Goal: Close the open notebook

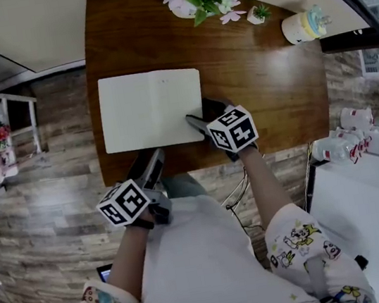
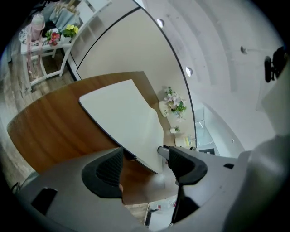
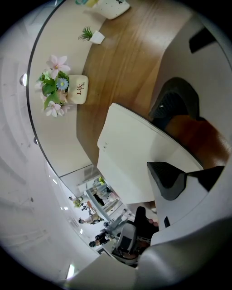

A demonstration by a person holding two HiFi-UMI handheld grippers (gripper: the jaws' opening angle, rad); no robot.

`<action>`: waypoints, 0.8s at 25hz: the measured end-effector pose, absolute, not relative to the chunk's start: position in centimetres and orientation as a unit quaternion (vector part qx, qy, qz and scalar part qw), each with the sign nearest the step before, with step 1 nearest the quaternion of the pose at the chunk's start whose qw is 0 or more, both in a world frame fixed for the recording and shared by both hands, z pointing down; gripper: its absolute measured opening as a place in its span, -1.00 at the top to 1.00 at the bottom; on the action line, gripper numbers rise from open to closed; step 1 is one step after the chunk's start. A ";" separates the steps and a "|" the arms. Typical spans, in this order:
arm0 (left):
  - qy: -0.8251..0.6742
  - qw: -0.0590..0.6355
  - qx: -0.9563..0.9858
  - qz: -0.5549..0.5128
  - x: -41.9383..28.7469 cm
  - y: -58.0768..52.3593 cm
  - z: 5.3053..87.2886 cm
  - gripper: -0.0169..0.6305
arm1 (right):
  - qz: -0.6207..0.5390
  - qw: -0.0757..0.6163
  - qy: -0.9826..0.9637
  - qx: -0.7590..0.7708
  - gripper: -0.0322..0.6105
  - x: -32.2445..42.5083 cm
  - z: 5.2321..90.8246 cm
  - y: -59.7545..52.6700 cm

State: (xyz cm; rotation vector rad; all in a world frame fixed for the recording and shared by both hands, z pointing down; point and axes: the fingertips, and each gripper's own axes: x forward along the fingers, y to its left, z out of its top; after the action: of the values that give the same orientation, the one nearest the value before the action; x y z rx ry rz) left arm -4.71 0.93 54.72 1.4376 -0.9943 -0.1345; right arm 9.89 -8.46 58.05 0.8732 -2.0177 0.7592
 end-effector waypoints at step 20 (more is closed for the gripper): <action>-0.437 0.674 0.569 -0.176 -4.7 -0.4 55.3 -0.08 | 0.298 0.412 -0.797 0.325 0.05 10.0 58.1 -8.4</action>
State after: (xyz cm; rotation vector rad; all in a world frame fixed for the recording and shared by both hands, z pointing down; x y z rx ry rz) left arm -4.75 -0.41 55.31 1.2803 -0.9826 -0.3954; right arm 10.02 -8.43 58.11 0.8189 -2.0063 0.7507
